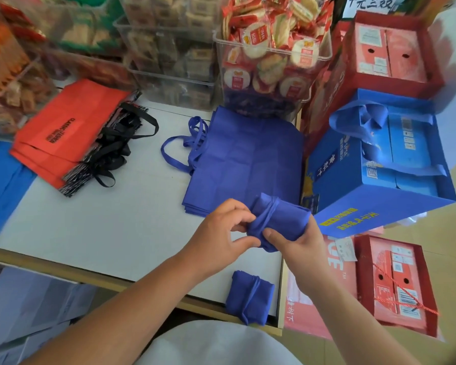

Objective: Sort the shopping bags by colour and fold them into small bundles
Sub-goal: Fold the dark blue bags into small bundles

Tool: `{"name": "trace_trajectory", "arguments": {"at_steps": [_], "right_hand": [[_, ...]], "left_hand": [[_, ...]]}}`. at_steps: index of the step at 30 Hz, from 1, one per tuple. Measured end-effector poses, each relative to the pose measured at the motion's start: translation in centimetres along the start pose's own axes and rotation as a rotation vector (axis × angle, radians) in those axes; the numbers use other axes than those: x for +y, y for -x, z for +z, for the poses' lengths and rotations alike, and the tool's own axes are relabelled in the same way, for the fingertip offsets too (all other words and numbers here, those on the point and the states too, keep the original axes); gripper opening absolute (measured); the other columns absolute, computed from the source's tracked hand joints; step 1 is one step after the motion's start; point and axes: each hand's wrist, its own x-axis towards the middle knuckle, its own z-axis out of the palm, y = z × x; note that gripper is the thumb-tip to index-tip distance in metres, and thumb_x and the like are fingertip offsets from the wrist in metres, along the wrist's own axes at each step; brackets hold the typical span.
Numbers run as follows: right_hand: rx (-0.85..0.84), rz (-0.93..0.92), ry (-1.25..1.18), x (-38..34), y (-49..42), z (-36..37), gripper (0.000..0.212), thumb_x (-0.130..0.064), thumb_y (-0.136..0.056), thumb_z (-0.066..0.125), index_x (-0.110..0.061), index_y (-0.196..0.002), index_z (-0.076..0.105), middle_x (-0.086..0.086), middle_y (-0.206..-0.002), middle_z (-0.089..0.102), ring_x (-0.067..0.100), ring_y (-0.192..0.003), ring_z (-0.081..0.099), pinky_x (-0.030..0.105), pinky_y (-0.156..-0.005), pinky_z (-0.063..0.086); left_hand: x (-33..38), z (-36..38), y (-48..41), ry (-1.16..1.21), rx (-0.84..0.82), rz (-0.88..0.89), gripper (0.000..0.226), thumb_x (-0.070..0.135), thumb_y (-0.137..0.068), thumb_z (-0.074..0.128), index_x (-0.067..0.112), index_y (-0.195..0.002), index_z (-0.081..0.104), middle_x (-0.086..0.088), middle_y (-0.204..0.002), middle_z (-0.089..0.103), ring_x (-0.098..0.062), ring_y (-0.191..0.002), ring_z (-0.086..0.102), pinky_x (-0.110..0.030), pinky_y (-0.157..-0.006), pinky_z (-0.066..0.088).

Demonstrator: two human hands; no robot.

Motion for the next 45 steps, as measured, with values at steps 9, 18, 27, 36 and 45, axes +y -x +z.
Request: {"name": "trace_trajectory", "arguments": {"at_steps": [9, 18, 27, 36, 45], "right_hand": [[0.058, 0.017, -0.094, 0.1, 0.2, 2.3, 0.043, -0.028, -0.07, 0.081, -0.028, -0.105, 0.057, 0.004, -0.102, 0.074, 0.032, -0.092, 0.074, 0.055, -0.084, 0.06], [0.009, 0.073, -0.153, 0.0, -0.7, 3.0, 0.044, -0.015, -0.078, 0.075, -0.022, -0.116, 0.055, 0.007, -0.109, 0.072, 0.027, -0.101, 0.072, 0.054, -0.088, 0.06], [-0.266, 0.069, -0.181, -0.3, -0.9, -0.1, 0.039, -0.013, -0.094, 0.069, -0.019, -0.131, 0.061, 0.01, -0.122, 0.072, 0.034, -0.114, 0.069, 0.061, -0.102, 0.05], [-0.266, -0.057, -0.17, -0.9, -0.4, -1.1, 0.021, -0.009, -0.101, 0.06, -0.007, -0.121, 0.067, 0.015, -0.115, 0.075, 0.035, -0.111, 0.07, 0.056, -0.101, 0.053], [-0.267, -0.039, -0.218, -1.2, -0.2, -1.3, 0.014, 0.0, -0.094, 0.065, -0.003, -0.105, 0.073, 0.025, -0.104, 0.074, 0.042, -0.098, 0.071, 0.054, -0.09, 0.059]], "left_hand": [[-1.8, 1.4, 0.6, -0.387, 0.196, 0.142, 0.025, 0.029, -0.092, 0.075, 0.016, -0.084, 0.056, 0.009, -0.086, 0.048, -0.011, -0.067, 0.045, -0.027, -0.059, 0.044], [0.3, 3.6, 1.0, -0.269, 0.165, 0.013, 0.016, 0.029, -0.104, 0.056, 0.016, -0.097, 0.064, 0.007, -0.094, 0.053, -0.012, -0.077, 0.054, -0.027, -0.069, 0.048], [-0.4, 1.2, 0.1, -0.007, 0.256, -0.204, 0.056, 0.029, -0.087, 0.078, 0.027, -0.136, 0.051, 0.016, -0.13, 0.053, 0.002, -0.11, 0.056, -0.016, -0.091, 0.05], [1.2, 0.1, 0.0, 0.369, 0.124, -0.3, 0.039, 0.012, -0.082, 0.083, 0.028, -0.114, 0.067, 0.013, -0.103, 0.076, -0.008, -0.097, 0.073, -0.032, -0.086, 0.062], [1.2, 0.1, 0.4, 0.485, -0.032, -0.351, 0.036, 0.011, -0.085, 0.082, 0.02, -0.115, 0.065, -0.001, -0.104, 0.076, -0.022, -0.099, 0.074, -0.038, -0.085, 0.062]]}}
